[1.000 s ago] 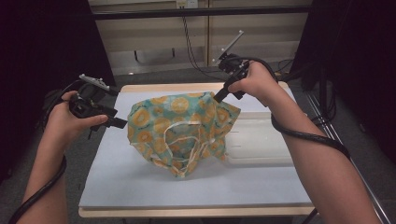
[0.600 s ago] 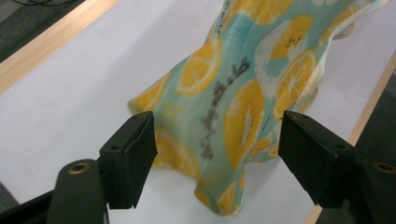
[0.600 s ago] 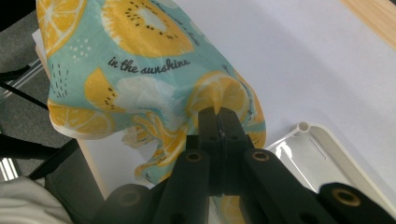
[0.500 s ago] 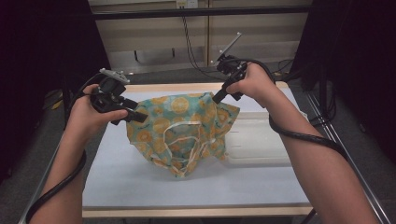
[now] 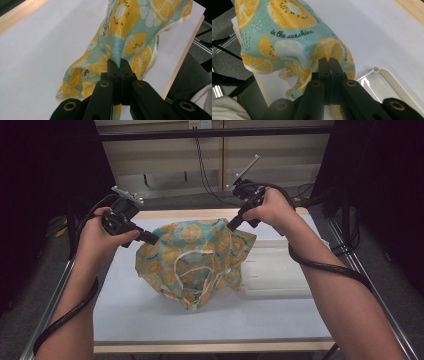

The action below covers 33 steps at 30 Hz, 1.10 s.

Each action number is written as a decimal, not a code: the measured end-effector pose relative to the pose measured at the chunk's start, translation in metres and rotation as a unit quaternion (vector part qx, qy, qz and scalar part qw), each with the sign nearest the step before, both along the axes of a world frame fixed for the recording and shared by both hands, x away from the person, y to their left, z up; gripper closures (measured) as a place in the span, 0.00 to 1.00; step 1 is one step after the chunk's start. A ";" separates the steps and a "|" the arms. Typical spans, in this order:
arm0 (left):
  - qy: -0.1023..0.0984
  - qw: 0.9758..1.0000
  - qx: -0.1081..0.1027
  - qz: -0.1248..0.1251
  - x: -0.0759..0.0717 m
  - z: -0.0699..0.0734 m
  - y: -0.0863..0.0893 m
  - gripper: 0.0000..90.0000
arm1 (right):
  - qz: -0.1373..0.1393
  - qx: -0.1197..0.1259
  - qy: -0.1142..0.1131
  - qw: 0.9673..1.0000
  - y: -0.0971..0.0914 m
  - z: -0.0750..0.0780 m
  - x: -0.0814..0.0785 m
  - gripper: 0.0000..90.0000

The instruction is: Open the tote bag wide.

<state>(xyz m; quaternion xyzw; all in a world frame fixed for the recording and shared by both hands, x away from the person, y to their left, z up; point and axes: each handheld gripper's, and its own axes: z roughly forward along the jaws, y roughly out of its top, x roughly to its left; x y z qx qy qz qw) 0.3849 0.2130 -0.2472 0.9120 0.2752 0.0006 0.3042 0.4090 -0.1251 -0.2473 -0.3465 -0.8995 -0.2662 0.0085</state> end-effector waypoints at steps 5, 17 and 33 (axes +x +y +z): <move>-0.001 1.000 0.003 0.008 -0.002 0.007 0.002 1.00 | -0.001 0.004 0.004 1.000 -0.001 -0.002 0.000 1.00; -0.012 0.999 -0.029 0.028 0.005 0.030 0.012 1.00 | -0.009 0.028 0.002 1.000 -0.006 0.008 0.002 1.00; 0.030 0.997 0.000 0.078 0.044 0.008 -0.002 1.00 | -0.024 0.022 0.003 0.999 0.002 0.002 0.018 1.00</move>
